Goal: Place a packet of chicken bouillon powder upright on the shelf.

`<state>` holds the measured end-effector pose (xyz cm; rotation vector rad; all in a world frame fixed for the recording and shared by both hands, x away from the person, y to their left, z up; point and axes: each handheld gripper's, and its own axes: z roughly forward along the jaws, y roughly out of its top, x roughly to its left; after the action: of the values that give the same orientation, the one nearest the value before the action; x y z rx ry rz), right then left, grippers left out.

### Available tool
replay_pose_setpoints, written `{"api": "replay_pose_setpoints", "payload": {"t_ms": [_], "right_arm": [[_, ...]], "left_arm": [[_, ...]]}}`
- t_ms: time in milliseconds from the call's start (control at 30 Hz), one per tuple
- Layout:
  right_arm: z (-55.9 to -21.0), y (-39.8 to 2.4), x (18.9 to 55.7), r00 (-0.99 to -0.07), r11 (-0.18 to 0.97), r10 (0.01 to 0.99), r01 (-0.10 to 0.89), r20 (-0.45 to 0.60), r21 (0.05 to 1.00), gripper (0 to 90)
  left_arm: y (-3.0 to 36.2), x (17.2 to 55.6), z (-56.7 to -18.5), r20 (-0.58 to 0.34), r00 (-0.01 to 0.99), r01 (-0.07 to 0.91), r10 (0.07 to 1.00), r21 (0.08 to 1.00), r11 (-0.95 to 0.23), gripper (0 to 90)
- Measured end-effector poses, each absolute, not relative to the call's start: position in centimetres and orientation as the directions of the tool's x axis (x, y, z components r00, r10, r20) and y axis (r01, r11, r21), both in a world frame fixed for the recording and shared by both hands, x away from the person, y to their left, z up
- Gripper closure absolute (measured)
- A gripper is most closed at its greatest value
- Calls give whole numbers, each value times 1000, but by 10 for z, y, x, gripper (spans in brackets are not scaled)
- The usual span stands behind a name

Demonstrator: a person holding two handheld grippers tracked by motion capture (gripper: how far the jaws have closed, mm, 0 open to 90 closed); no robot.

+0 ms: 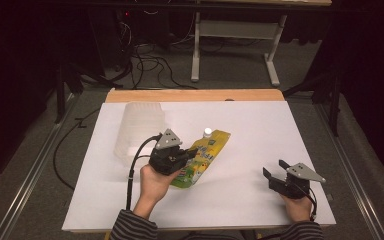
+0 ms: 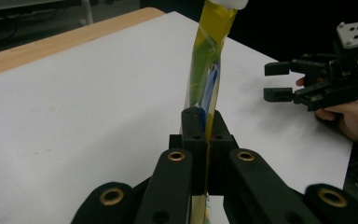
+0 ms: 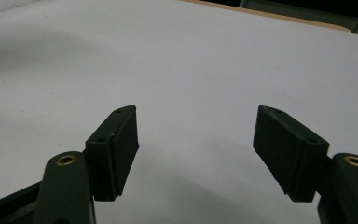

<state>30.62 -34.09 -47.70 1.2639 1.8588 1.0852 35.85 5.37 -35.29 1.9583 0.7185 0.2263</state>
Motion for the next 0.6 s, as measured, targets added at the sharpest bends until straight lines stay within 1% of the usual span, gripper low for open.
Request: {"api": "replay_pose_setpoints", "payload": {"t_ms": [367,600], "right_arm": [[-477,-341,307,-339,204,939,415,-57,887,314],[-477,-341,307,-338,197,940,421,-48,885,314]], "left_arm": [[75,362,-333,-146,793,367,592,889,-273,900],[93,363,-318,-112,780,344,615,898,-272,900]]}}
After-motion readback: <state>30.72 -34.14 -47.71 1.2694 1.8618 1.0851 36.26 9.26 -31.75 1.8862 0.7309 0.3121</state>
